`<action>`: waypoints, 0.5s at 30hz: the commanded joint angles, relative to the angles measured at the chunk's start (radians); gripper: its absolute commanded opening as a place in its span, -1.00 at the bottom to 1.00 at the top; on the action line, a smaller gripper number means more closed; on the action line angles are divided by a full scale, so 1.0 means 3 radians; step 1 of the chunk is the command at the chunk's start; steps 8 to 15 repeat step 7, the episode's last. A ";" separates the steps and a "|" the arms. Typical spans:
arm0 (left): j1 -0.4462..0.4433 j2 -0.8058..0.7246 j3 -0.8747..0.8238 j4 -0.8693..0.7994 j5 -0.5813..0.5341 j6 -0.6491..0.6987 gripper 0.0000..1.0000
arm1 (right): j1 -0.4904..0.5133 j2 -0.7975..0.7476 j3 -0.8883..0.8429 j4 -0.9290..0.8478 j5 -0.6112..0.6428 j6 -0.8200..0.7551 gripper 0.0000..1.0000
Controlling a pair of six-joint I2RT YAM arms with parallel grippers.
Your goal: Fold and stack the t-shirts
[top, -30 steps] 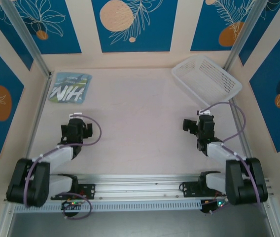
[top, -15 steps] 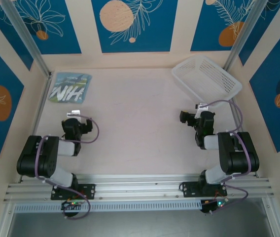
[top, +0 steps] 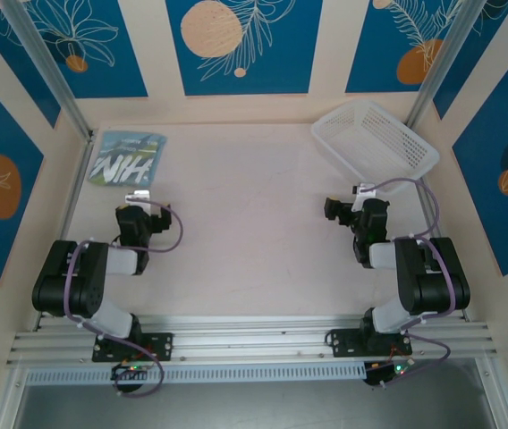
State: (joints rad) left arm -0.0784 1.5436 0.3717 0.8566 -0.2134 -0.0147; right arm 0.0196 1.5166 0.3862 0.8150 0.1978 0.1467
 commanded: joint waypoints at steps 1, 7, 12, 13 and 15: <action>-0.0027 -0.0030 0.0014 0.0085 0.0031 0.0075 1.00 | 0.0016 0.0022 0.0054 0.0061 0.0041 -0.0085 0.99; -0.0029 -0.0027 0.0017 0.0080 0.0031 0.0075 1.00 | -0.0048 0.0022 0.0097 -0.0026 -0.0355 -0.0170 0.99; -0.0029 -0.0027 0.0017 0.0080 0.0031 0.0075 1.00 | -0.0048 0.0022 0.0097 -0.0026 -0.0355 -0.0170 0.99; -0.0029 -0.0027 0.0017 0.0080 0.0031 0.0075 1.00 | -0.0048 0.0022 0.0097 -0.0026 -0.0355 -0.0170 0.99; -0.0029 -0.0027 0.0017 0.0080 0.0031 0.0075 1.00 | -0.0048 0.0022 0.0097 -0.0026 -0.0355 -0.0170 0.99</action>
